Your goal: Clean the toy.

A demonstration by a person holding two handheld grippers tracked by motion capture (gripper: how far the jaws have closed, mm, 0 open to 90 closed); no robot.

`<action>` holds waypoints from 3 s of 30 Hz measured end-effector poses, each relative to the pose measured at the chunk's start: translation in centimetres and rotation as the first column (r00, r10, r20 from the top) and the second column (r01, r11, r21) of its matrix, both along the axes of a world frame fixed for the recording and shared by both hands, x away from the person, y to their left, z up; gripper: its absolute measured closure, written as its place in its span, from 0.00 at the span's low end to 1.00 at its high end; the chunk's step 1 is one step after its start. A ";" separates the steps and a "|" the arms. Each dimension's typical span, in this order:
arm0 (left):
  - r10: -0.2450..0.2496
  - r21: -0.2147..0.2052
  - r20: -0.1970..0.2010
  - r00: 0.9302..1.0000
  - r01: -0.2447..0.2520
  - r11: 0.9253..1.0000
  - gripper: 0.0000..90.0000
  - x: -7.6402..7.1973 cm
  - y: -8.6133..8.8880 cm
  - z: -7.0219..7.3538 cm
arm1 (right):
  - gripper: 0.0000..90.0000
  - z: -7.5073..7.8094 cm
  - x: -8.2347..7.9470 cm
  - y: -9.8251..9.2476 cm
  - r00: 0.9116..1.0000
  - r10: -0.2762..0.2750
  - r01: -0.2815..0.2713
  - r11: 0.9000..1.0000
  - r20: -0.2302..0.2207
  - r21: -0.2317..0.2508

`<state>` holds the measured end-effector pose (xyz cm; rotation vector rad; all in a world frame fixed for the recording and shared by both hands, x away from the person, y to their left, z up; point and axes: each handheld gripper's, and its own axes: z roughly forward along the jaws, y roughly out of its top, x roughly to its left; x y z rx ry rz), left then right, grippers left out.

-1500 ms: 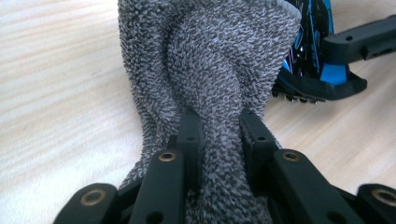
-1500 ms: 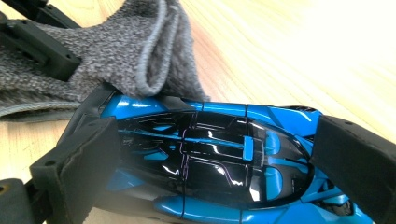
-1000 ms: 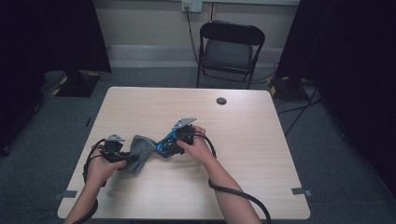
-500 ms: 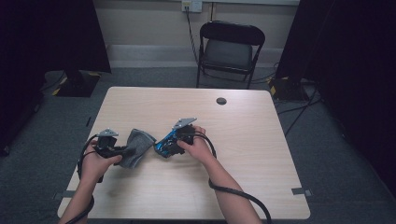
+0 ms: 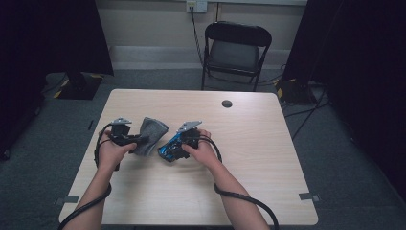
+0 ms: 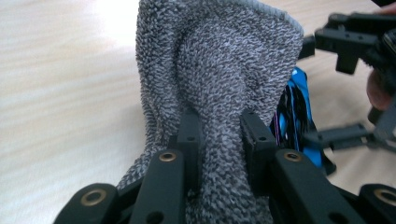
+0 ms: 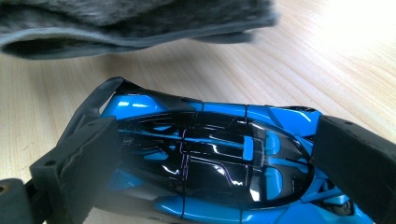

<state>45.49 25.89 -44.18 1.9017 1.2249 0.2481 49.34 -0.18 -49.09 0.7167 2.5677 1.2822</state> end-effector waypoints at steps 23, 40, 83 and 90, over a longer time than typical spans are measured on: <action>-0.005 0.028 -0.009 1.000 0.006 1.000 0.81 4.7 -4.0 -1.8 | 0.01 -0.2 0.0 -0.1 1.000 0.001 -0.001 1.000 0.005 0.016; 0.001 0.098 -0.013 1.000 0.000 0.995 0.79 6.2 -7.0 -4.1 | 0.01 -0.3 -0.1 -0.2 1.000 0.000 0.000 1.000 0.013 0.031; -0.069 0.114 -0.093 0.993 0.079 0.990 0.81 3.1 -3.7 -3.6 | 0.01 -0.3 0.0 -0.2 1.000 0.004 -0.004 1.000 0.012 0.024; -0.073 0.111 -0.092 0.993 0.083 0.990 0.81 2.2 -3.2 -3.6 | 0.01 -0.2 0.0 -0.1 1.000 0.002 -0.002 1.000 0.006 0.018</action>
